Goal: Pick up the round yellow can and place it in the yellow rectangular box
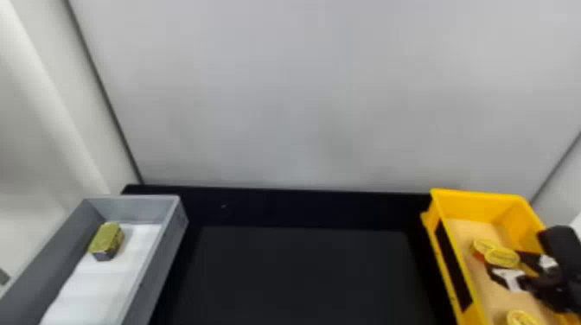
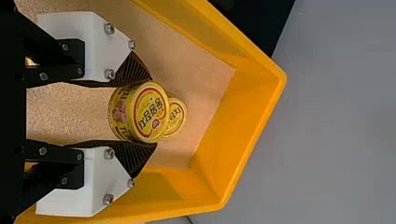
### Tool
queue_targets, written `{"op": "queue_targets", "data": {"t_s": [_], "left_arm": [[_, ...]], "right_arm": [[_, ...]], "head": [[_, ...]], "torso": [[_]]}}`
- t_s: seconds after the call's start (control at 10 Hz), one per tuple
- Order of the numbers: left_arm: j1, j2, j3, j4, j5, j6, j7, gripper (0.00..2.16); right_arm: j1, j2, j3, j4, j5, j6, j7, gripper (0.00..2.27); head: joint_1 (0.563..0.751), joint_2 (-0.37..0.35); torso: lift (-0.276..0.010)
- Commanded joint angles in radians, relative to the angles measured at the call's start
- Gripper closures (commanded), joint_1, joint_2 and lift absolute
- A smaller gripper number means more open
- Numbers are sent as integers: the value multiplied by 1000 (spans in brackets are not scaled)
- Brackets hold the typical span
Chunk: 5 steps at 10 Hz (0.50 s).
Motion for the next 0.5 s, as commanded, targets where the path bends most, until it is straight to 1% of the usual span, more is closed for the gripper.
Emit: {"op": "queue_targets", "data": {"t_s": [0.0, 0.2, 0.4], "left_arm": [[-8, -3, -24, -10, 5, -10, 0, 139], [-9, -3, -50, -42, 8, -15, 2, 139], [-12, -3, -61, -44, 3, -12, 2, 139]], "right_arm": [[18, -17, 31, -6, 0, 33, 19, 734], [21, -25, 86, -17, 1, 53, 39, 734], [9, -34, 143, -15, 1, 57, 43, 733]], "head": [[629, 12], [629, 12], [629, 12]], "torso": [[-55], [-55], [-55]]}}
